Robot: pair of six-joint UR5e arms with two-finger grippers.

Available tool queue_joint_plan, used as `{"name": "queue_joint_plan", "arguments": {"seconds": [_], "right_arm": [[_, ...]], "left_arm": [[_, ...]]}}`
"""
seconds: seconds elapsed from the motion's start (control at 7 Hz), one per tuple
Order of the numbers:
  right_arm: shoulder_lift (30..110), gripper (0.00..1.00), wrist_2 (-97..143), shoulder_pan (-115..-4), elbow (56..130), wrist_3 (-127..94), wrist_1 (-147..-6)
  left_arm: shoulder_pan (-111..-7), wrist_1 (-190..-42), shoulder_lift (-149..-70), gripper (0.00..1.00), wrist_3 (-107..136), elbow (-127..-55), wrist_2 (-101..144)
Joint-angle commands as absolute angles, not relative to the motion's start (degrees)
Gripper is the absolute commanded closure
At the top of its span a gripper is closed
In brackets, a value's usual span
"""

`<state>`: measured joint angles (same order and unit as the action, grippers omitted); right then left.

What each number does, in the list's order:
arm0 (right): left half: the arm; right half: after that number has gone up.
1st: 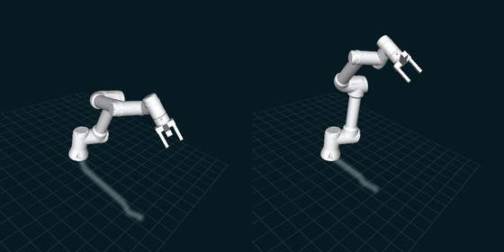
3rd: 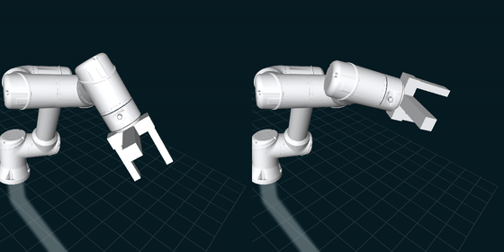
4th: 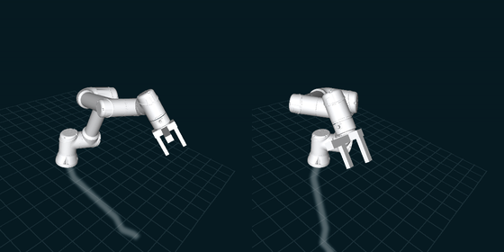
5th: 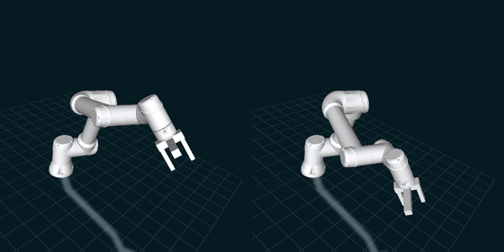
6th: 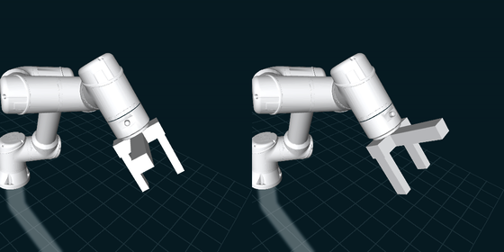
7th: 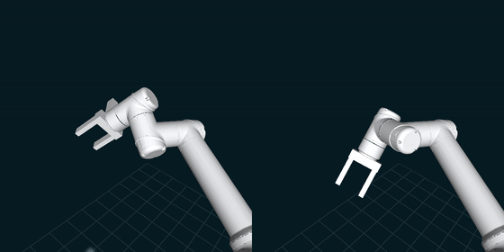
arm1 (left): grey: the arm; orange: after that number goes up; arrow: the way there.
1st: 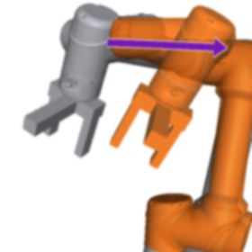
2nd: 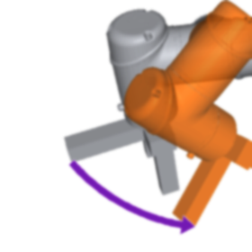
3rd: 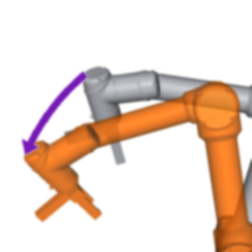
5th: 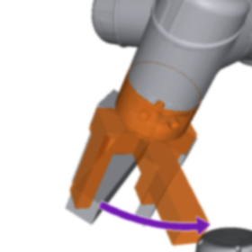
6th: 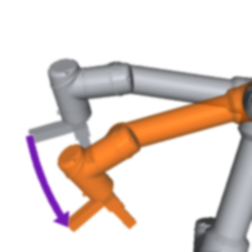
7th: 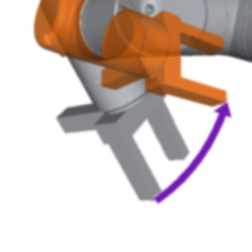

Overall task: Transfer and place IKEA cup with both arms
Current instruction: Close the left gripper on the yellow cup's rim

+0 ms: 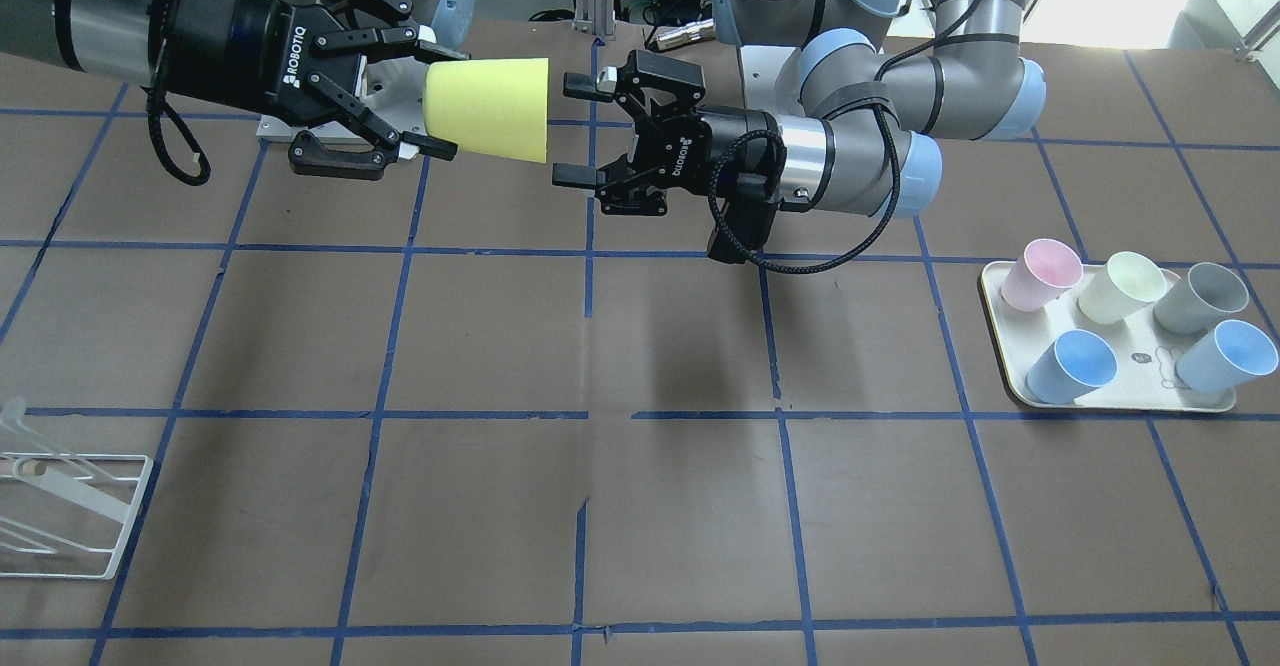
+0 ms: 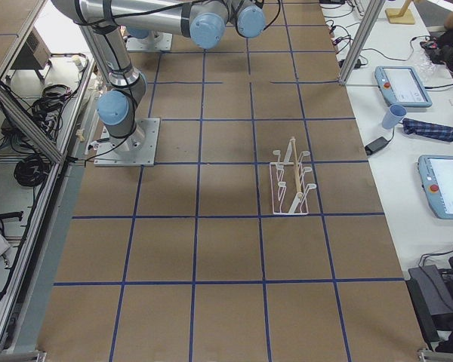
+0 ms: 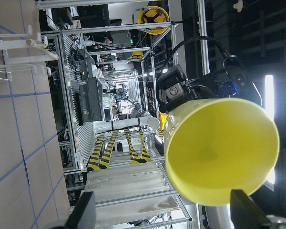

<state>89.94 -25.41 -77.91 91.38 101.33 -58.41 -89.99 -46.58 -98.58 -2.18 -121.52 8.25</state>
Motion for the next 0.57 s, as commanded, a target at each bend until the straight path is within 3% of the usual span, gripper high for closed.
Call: {"name": "queue_joint_plan", "arguments": {"seconds": [0.0, 0.43], "right_arm": [[89.8, 0.43, -25.5, -78.0, 91.4, 101.2, -58.4], [89.6, 0.43, -25.2, -79.3, 91.4, 100.9, -58.5]], "left_arm": [[-89.9, -47.2, -100.4, 0.02, -2.1, -120.9, 8.4], [-92.2, -47.5, -102.5, 0.02, -1.8, -118.0, 8.5]]}}
